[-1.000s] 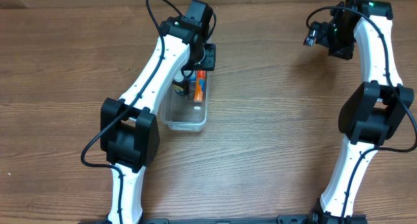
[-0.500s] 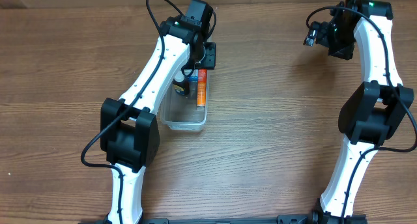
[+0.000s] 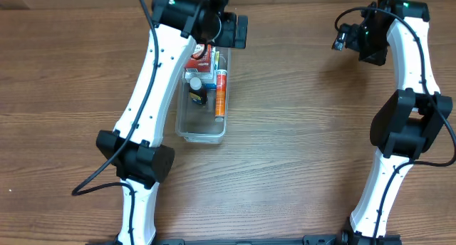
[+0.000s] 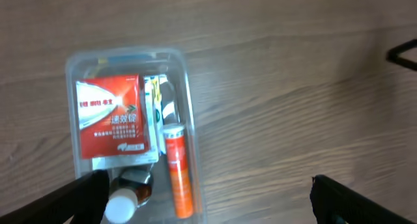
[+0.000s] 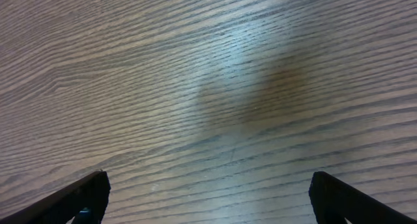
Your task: Pack container
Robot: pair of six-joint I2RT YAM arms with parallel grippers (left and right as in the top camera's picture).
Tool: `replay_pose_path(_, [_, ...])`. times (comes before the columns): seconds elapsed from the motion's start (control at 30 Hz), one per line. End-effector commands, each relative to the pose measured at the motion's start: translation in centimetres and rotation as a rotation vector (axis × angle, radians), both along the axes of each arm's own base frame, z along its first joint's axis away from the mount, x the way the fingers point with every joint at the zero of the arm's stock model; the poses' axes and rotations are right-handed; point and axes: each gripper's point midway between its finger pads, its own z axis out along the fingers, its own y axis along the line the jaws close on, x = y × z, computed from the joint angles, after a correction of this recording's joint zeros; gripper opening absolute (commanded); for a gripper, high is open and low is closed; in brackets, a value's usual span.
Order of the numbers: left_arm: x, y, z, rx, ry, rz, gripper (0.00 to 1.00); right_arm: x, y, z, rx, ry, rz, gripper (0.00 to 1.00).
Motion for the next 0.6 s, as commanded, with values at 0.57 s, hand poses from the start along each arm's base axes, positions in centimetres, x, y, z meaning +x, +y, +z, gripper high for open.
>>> replay_pose_path(0.57, [-9.6, 3.7, 13.4, -0.054, -0.181, -0.076, 1.0, 0.6, -0.1, 1.5, -0.008, -0.041, -0.002, 1.0])
